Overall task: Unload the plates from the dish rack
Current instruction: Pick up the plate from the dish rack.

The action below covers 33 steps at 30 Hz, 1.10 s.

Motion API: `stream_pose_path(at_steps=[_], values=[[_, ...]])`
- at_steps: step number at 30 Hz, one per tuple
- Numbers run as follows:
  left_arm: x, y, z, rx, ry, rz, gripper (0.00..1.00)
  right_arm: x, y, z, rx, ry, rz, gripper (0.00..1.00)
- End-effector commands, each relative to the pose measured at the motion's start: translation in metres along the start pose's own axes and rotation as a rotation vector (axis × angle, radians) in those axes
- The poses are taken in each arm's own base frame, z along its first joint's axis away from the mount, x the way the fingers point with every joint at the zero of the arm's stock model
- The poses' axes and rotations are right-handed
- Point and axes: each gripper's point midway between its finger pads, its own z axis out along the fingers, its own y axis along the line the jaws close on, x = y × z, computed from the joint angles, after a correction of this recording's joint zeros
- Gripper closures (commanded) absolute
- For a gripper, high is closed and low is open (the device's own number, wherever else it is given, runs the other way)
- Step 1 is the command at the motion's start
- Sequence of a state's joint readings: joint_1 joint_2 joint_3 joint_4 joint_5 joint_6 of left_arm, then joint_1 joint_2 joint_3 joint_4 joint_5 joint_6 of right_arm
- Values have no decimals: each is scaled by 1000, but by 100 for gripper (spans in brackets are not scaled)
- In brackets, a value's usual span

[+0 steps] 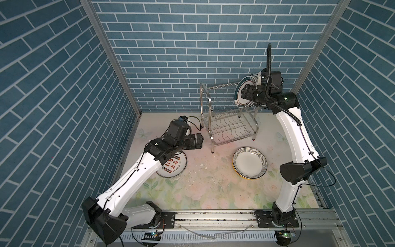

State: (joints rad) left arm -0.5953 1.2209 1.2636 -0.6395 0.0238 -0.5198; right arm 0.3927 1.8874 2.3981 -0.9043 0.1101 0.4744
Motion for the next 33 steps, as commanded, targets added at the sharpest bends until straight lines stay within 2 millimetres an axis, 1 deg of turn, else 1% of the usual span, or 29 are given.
stream_pose_path(at_steps=[1,8,14,17,23,33], values=[[-2,1,-3,7,-12,-3,1,-11,1,-3,10,-37,-13,16],[-2,1,-4,8,-16,-4,1,-10,2,5,9,-37,-21,17],[-1,2,-3,7,-12,-5,1,-10,2,12,11,-36,-21,27],[0,3,-2,8,-9,-6,1,-11,3,15,11,-41,-21,36],[1,3,-2,11,-8,-9,1,-10,4,23,13,-44,-46,51],[4,4,0,13,0,-13,1,-5,6,38,26,-52,-90,61]])
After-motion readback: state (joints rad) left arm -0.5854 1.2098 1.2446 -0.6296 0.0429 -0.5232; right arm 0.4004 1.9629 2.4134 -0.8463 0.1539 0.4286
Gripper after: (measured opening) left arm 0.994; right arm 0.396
